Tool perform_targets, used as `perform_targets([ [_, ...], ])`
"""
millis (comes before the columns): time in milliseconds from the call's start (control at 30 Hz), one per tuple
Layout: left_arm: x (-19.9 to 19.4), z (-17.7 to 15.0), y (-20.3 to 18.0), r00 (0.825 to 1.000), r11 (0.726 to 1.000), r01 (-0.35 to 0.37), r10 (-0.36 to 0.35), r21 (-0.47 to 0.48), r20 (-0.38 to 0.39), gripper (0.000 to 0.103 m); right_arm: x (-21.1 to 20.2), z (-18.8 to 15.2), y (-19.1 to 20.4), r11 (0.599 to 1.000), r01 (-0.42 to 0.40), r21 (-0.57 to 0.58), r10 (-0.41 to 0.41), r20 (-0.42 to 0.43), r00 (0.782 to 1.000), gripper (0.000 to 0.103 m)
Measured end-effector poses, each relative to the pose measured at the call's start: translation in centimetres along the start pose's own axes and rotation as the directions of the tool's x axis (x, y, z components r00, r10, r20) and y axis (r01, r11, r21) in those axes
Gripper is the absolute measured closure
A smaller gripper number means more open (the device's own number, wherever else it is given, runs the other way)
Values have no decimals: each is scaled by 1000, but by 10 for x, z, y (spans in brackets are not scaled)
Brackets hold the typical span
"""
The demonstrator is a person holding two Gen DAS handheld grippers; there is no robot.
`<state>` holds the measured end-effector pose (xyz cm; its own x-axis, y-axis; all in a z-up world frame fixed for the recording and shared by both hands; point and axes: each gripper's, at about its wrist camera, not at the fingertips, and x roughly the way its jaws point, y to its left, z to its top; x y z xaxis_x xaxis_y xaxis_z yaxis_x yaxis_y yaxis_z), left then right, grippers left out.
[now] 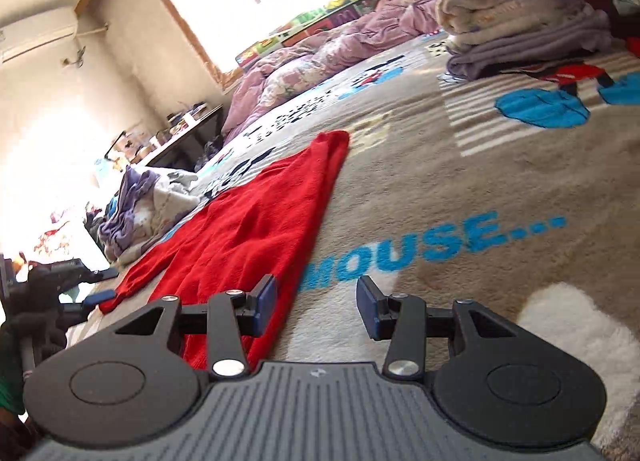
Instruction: Fold clothes
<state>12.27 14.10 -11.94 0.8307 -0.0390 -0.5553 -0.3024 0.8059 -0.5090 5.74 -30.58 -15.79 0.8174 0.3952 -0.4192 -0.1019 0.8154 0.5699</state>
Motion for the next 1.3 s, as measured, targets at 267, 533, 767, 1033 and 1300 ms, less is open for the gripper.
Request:
perform_targets([
  [267, -14, 23, 73, 990, 946, -112, 132, -305, 46, 62, 15, -9, 10, 995, 42, -86, -46, -54, 997, 48],
  [533, 6, 36, 99, 988, 910, -74, 123, -407, 94, 58, 20, -16, 12, 993, 33, -115, -40, -56, 998, 41],
  [767, 21, 39, 86, 991, 945, -4, 48, -327, 128, 99, 19, -17, 10, 994, 15, -105, -20, -45, 999, 38],
  [1033, 10, 19, -9, 974, 979, 198, -190, -56, 121, 101, 20, -13, 4, 999, -17, -39, 16, -29, 999, 38],
  [1300, 0, -7, -115, 898, 878, 425, -440, 220, 23, 101, 20, 0, -29, 969, -138, 203, 133, 39, 990, 37],
])
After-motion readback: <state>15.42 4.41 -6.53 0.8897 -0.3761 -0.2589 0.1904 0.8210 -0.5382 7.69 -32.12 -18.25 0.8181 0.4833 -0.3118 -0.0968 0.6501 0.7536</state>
